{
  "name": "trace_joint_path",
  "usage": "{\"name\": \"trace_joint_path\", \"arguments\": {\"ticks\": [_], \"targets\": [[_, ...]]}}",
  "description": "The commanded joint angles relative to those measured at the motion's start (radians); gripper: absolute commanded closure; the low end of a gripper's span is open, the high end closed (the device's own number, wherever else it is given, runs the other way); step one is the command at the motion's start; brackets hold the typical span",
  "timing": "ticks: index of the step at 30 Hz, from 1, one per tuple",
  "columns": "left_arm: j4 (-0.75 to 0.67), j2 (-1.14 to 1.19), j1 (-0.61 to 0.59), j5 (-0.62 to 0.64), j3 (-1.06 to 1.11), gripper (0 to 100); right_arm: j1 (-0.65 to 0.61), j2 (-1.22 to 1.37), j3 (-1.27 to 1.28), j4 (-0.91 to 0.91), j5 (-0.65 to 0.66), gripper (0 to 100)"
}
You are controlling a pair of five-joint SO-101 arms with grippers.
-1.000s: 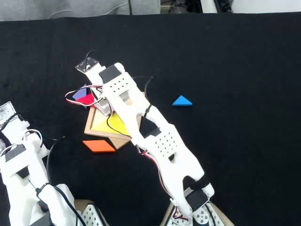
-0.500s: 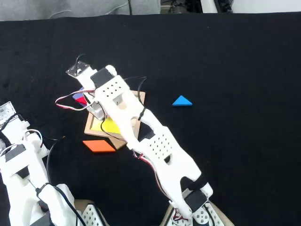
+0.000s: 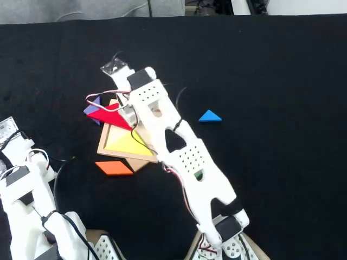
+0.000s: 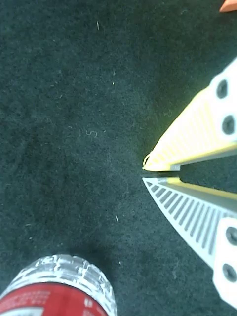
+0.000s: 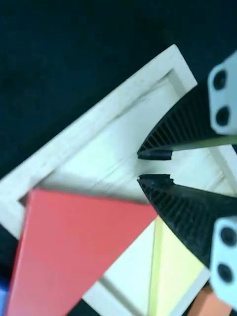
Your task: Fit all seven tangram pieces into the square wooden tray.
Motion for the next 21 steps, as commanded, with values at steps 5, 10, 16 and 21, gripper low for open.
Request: {"name": "trace_joint_path", "arguments": {"ticks": [5, 10, 16, 21], "targets": [[-0.018, -0.023, 0.008, -0.009, -0.005, 97, -0.087, -0.018, -0.048, 0.028, 0.008, 92.9], [-0.018, -0.023, 0.008, -0.009, -0.005, 97, -0.118, -0.019, -0.048, 0.034, 0.008, 92.9], [-0.018, -0.023, 0.008, -0.009, -0.005, 97, -0.100, -0.038, -0.071, 0.060, 0.008, 92.9], [-0.018, -0.023, 0.008, -0.009, -0.005, 97, -0.023, -0.159, -0.094, 0.054, 0.008, 92.9]]}}
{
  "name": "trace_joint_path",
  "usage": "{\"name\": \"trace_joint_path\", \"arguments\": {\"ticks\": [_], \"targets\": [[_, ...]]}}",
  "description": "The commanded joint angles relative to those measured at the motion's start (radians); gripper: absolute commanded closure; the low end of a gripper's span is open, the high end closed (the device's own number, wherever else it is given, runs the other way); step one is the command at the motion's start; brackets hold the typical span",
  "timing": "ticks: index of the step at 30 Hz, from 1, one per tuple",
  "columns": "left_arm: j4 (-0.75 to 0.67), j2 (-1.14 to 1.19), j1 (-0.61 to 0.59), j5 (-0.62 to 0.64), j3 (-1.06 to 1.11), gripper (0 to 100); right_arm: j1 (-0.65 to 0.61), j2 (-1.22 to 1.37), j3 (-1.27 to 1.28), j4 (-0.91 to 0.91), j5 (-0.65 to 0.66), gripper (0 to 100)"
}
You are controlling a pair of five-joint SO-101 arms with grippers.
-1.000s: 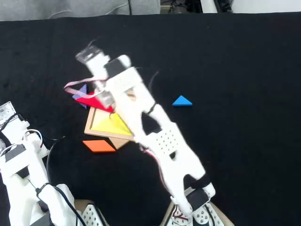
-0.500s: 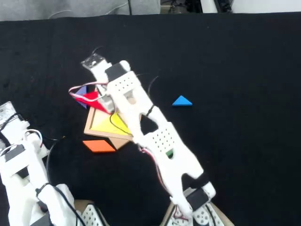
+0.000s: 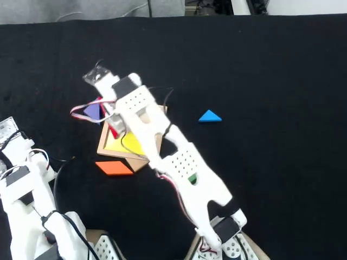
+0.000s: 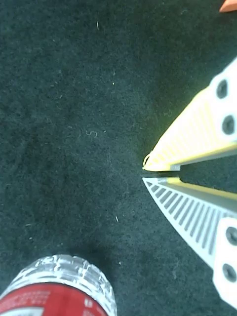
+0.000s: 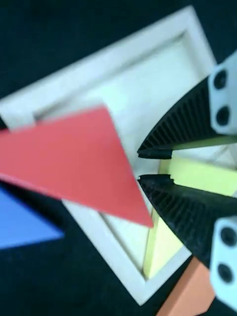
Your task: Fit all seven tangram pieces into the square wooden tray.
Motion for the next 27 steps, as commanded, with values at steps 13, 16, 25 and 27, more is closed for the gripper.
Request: {"name": "trace_joint_path", "arguments": {"ticks": [13, 16, 25, 27], "targets": [[-0.018, -0.023, 0.008, -0.009, -0.005, 97, 0.043, 0.082, -0.093, -0.341, 0.006, 92.9], [-0.018, -0.023, 0.008, -0.009, -0.005, 97, 0.017, 0.084, -0.134, -0.241, 0.006, 92.9], [-0.018, -0.023, 0.008, -0.009, -0.005, 97, -0.006, 0.081, -0.295, 0.043, 0.006, 93.0], [-0.018, -0.023, 0.008, -0.009, -0.005, 97, 0.032, 0.067, -0.328, 0.040, 0.006, 95.3]]}}
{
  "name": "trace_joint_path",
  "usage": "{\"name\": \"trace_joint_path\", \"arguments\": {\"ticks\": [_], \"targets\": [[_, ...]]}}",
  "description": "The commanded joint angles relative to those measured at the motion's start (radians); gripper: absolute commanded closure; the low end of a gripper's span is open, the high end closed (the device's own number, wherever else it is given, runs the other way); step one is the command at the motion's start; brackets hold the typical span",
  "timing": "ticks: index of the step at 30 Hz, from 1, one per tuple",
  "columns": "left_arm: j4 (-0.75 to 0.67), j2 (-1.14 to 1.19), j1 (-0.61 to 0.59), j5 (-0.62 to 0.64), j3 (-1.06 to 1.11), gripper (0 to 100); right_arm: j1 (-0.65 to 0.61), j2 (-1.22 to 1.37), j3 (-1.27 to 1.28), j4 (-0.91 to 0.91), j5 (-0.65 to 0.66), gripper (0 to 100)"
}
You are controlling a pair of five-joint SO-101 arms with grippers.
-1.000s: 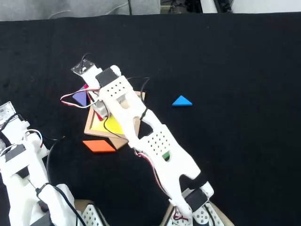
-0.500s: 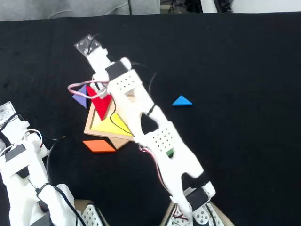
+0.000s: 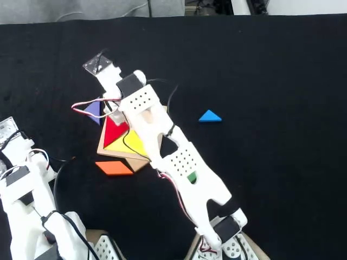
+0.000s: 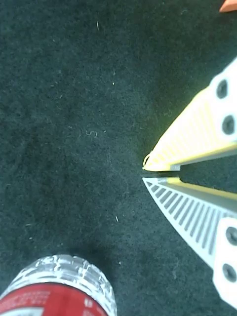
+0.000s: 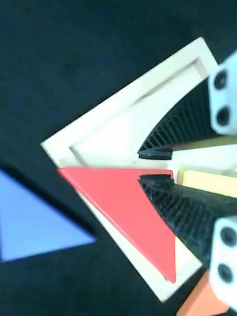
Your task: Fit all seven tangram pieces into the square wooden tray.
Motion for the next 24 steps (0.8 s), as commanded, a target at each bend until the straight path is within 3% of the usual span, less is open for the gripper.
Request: {"name": "trace_joint_path", "arguments": {"ticks": [1, 5, 9, 14, 18, 24], "targets": [[-0.018, -0.023, 0.008, -0.009, -0.005, 97, 0.055, -0.048, -0.097, 0.038, 0.006, 96.8], [-0.018, -0.023, 0.008, -0.009, -0.005, 97, 0.178, -0.122, -0.113, 0.040, 0.000, 98.7], [-0.018, -0.023, 0.008, -0.009, -0.005, 97, 0.245, -0.226, 0.073, 0.041, -0.003, 98.3], [-0.018, -0.023, 0.008, -0.009, -0.005, 97, 0.255, -0.443, 0.407, 0.038, -0.109, 97.7], [-0.018, -0.023, 0.008, -0.009, -0.005, 97, 0.250, -0.607, 0.653, 0.023, -0.170, 88.4], [-0.018, -0.023, 0.008, -0.009, -0.005, 97, 0.241, -0.642, 0.972, -0.120, -0.189, 82.5]]}}
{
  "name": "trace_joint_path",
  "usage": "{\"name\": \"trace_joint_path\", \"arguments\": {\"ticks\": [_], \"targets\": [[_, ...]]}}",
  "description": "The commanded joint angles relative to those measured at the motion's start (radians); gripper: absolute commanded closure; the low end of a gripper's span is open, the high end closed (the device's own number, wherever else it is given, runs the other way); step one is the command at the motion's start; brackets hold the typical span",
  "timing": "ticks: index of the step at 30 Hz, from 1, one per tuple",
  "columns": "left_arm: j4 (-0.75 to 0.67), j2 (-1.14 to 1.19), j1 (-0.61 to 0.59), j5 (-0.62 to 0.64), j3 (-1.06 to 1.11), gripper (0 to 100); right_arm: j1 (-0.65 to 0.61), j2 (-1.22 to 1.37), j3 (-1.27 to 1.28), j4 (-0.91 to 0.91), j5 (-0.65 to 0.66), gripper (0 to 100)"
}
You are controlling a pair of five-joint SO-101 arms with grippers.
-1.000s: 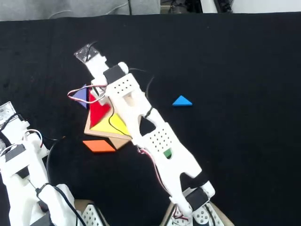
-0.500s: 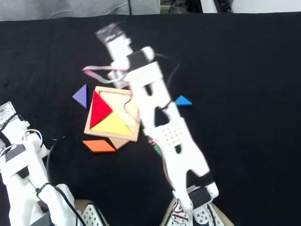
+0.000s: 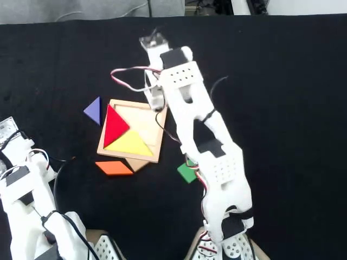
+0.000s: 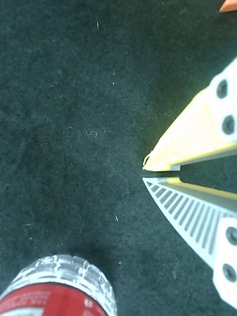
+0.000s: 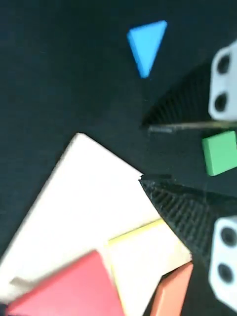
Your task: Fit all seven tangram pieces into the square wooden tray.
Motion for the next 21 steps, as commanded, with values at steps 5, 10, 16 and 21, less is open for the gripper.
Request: {"name": "trace_joint_path", "arguments": {"ticks": [5, 10, 16, 21], "targets": [[-0.018, -0.023, 0.010, -0.009, -0.005, 97, -0.034, -0.001, 0.162, -0.166, -0.097, 78.3], [-0.018, -0.023, 0.008, -0.009, -0.005, 97, -0.061, 0.050, 0.067, -0.161, -0.115, 78.3], [-0.018, -0.023, 0.008, -0.009, -0.005, 97, -0.066, 0.156, 0.004, -0.167, -0.107, 79.2], [-0.018, -0.023, 0.008, -0.009, -0.005, 97, -0.060, 0.246, -0.101, -0.126, -0.109, 89.6]]}}
